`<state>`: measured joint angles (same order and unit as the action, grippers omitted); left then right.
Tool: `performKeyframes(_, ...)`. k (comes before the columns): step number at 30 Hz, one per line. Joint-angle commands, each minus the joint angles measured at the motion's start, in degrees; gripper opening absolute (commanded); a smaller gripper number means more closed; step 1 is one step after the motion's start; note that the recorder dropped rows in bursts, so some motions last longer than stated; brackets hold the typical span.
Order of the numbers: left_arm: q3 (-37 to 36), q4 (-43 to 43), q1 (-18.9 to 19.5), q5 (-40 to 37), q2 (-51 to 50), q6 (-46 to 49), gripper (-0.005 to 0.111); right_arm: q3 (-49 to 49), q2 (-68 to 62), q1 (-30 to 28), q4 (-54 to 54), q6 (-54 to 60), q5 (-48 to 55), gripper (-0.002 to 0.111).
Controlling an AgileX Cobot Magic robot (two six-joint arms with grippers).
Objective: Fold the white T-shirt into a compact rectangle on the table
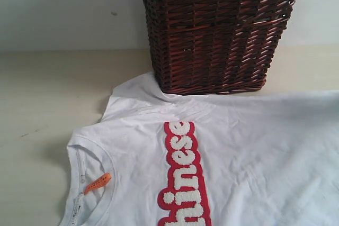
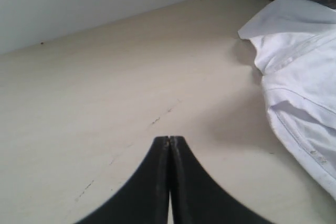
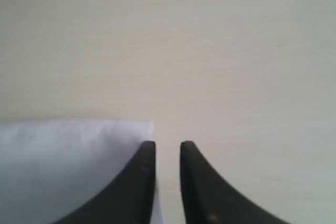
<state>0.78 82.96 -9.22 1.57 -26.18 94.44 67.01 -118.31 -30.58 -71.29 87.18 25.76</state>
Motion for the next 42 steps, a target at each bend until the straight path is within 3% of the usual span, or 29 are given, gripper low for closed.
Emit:
performKeyframes(1,-0.23,-0.04,0.07,0.24,0.34,0.02,0.0,0.38,0.09,-0.21,-0.83,-0.33,-4.28,0.051)
performKeyframes(5,-0.23,-0.04,0.07,0.24,0.34,0.02,0.0,0.38,0.2,-0.08,-0.83,-0.33,-4.92,0.066)
performKeyframes(10,-0.23,-0.04,0.07,0.24,0.34,0.02,0.0,0.38,3.58,-0.08,-0.97,-0.33,-4.42,0.066)
performKeyframes(15,-0.23,-0.04,0.07,0.24,0.34,0.02,0.0,0.29,14.78,-0.08,-1.52,0.27,-0.11,0.066)
performKeyframes(17,-0.23,-0.04,0.07,0.24,0.34,0.02,0.0,0.29,20.68,-0.08,4.85,5.18,9.29,0.064)
performKeyframes(22,-0.23,-0.04,0.07,0.24,0.34,0.02,0.0,-0.14,32.67,-0.08,30.77,22.44,44.2,0.053)
performKeyframes(27,-0.23,-0.04,0.07,0.24,0.34,0.02,0.0,-7.62,41.08,-0.08,47.11,23.73,44.2,0.051)
performKeyframes(33,-0.23,-0.04,0.07,0.24,0.34,0.02,0.0,-16.84,42.08,-0.08,64.86,28.14,42.81,0.048)
performKeyframes(36,-0.23,-0.04,0.07,0.24,0.34,0.02,0.0,-17.08,35.93,-0.2,62.7,34.0,41.35,0.048)
performKeyframes(38,-0.23,-0.04,0.07,0.24,0.34,0.02,0.0,-16.1,31.57,-0.2,53.65,33.75,39.69,0.048)
performKeyframes(42,-0.23,-0.04,0.07,0.24,0.34,0.02,0.0,-14.93,25.93,-0.2,38.27,25.63,39.34,0.048)
